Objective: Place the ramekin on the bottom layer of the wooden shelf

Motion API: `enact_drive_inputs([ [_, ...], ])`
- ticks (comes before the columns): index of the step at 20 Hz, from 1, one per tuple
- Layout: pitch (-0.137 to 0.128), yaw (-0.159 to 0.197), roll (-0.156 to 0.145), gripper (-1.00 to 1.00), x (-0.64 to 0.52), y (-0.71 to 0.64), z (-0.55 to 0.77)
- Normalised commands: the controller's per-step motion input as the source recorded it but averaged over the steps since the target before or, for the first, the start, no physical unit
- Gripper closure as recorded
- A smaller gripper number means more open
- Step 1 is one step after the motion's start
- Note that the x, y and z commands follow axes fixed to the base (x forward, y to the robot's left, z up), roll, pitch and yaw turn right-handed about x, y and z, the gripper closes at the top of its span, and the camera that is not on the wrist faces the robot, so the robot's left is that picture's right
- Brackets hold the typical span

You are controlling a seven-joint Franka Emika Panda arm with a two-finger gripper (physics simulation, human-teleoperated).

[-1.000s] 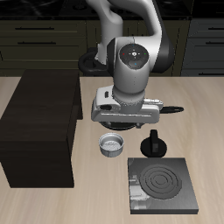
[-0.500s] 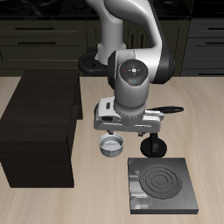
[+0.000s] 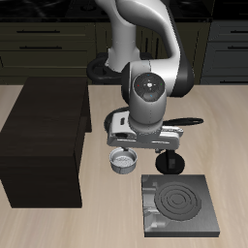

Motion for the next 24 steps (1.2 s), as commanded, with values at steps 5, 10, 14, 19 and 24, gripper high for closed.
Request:
enact_drive_inputs([
  [5, -0.017, 0.001, 0.021, -1.00, -0.12, 0.03, -0.15],
  [10, -0.039, -0.031, -0.003, -1.00, -0.24, -0.04, -0.14],
  [14, -0.009, 0.006, 0.002, -1.00, -0.04, -0.05, -0.10],
  [19, -0.010, -0.038, -0.005, -1.00, -0.10, -0.09, -0.17],
  [24, 0.025, -0.024, 0.036, -1.00, 0.03, -0.01, -0.23],
])
